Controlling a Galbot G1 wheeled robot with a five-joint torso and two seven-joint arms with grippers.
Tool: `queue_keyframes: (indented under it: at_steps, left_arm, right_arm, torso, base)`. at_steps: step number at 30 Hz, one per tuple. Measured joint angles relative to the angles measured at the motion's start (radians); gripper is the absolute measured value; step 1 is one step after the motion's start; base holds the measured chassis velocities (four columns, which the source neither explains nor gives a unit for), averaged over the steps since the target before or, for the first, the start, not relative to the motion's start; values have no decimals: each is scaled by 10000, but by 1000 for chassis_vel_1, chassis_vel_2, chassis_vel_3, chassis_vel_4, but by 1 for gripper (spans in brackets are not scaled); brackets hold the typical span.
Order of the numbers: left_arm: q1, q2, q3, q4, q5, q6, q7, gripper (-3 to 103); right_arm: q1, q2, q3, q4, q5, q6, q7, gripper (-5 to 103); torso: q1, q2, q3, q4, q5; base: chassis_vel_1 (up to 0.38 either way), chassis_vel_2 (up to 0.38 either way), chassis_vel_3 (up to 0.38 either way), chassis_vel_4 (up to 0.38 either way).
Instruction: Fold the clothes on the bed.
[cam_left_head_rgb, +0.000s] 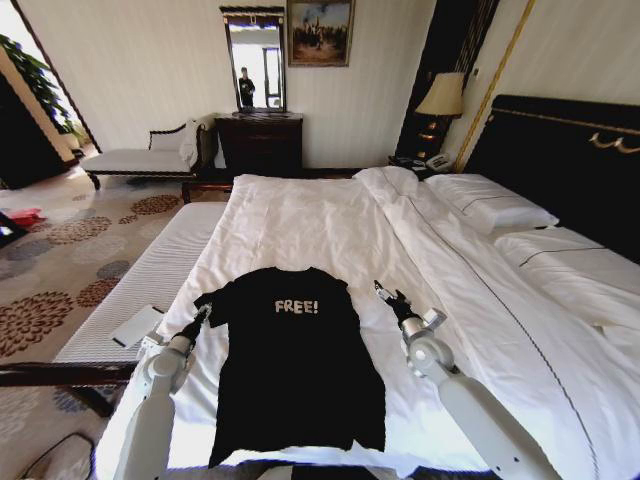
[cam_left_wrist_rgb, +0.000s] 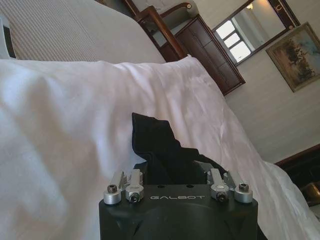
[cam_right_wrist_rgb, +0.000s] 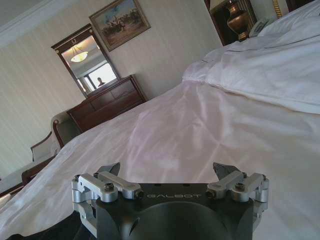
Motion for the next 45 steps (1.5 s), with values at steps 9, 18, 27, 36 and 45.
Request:
queue_keyframes:
  at_steps: [9,18,27,36,45]
  left_arm:
    - [192,44,51,-267,590,-194,264,20]
    - [229,431,478,-1266,920,-244,263,0]
    - [-232,1053,2111,-1601,1339,-175,117,0]
    - [-703,1464,3575,-1156,1952,-97,121,0]
    - [-975,1441,4055,-746,2408,-89,7,-1]
  right_arm:
    - [-38,-6,51,40,-33,-3,49,100]
    - [-81,-7,80,2,-134,-7,72,100]
    - [-66,3,71,-102,-182,-8,94,100]
    - [-46,1,97,-366,-192,-7,74,100]
    - [76,25,23,-541,-204,-4,58,100]
  torso:
    - [0,0,0,1,-1]
    - [0,0,0,1,0]
    - [0,0,0,-1,0]
    - [0,0,0,0,-1]
    - [0,0,0,1,0]
  base:
    - [0,0,0,0]
    - [0,0,0,0]
    - [0,0,0,0]
    - [0,0,0,0]
    - [0,0,0,0]
